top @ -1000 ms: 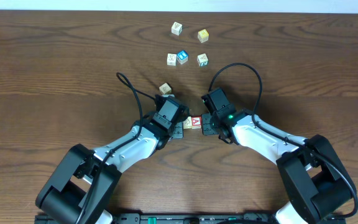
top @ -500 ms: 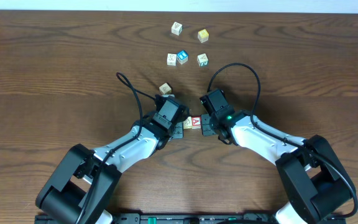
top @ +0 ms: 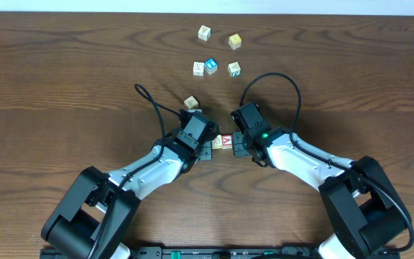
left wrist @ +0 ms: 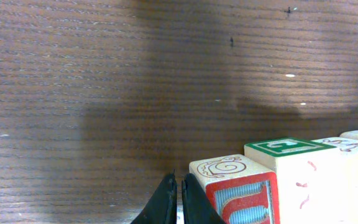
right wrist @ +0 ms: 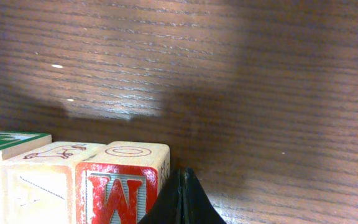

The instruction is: Lift 4 blocks

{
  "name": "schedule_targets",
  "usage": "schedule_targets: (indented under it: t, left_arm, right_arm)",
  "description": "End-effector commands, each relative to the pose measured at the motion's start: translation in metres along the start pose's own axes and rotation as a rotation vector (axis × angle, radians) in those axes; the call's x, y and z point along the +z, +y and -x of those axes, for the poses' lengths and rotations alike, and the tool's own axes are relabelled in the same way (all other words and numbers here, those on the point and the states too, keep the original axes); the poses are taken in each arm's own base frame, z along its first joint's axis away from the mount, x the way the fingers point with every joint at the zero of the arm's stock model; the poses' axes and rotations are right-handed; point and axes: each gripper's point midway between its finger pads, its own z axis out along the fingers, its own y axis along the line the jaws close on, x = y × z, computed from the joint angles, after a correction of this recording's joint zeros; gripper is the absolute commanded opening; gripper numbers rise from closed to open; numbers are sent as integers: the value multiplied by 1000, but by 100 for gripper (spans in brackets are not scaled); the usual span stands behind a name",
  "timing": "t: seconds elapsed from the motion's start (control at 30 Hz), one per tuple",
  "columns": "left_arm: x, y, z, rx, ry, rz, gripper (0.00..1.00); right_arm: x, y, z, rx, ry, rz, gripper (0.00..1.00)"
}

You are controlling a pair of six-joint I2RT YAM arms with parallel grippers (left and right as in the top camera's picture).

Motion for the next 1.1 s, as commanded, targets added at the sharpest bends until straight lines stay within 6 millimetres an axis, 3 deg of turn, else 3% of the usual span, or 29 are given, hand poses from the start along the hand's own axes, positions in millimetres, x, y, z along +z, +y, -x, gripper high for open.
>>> schedule_targets:
  t: [0.0, 1.07]
  left_arm:
    - [-10, -62, -14, 76, 73, -226, 8]
    - [-10, -62, -14, 76, 73, -226, 8]
  right_arm:
    - [-19, 59, 3, -39, 17, 224, 1]
    - [-17, 43, 23, -10, -66, 152, 1]
